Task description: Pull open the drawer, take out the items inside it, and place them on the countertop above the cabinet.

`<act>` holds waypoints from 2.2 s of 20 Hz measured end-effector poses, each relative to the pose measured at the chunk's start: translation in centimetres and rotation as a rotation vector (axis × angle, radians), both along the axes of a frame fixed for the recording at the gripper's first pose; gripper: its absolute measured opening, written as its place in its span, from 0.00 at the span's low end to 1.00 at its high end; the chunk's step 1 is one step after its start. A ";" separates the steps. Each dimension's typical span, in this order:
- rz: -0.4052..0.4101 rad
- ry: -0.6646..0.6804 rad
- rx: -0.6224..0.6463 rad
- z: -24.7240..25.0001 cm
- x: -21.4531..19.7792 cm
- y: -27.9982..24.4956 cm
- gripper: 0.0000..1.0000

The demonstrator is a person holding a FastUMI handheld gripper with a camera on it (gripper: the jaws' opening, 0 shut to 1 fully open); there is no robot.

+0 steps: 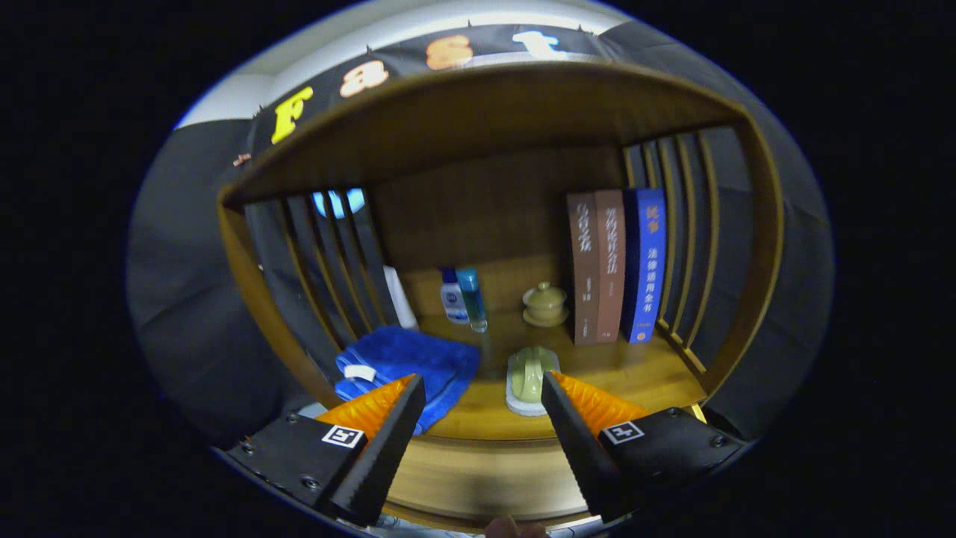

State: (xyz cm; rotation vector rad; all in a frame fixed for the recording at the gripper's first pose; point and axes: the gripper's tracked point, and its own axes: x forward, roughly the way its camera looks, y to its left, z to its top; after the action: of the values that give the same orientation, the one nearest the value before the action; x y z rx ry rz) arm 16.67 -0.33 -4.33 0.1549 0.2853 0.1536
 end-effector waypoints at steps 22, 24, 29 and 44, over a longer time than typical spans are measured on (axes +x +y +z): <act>-0.110 -0.167 -0.149 -19.0 -15.7 -0.6 0.99; -0.116 -0.142 -0.149 -20.6 -15.3 -1.1 0.99; -0.123 -0.135 -0.180 -22.1 -14.7 -1.3 0.99; -0.124 -0.096 -0.191 -21.9 -8.3 -1.1 1.00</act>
State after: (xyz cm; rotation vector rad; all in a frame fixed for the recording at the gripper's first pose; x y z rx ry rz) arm 8.36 -1.48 -26.21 -0.0243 0.1931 0.0107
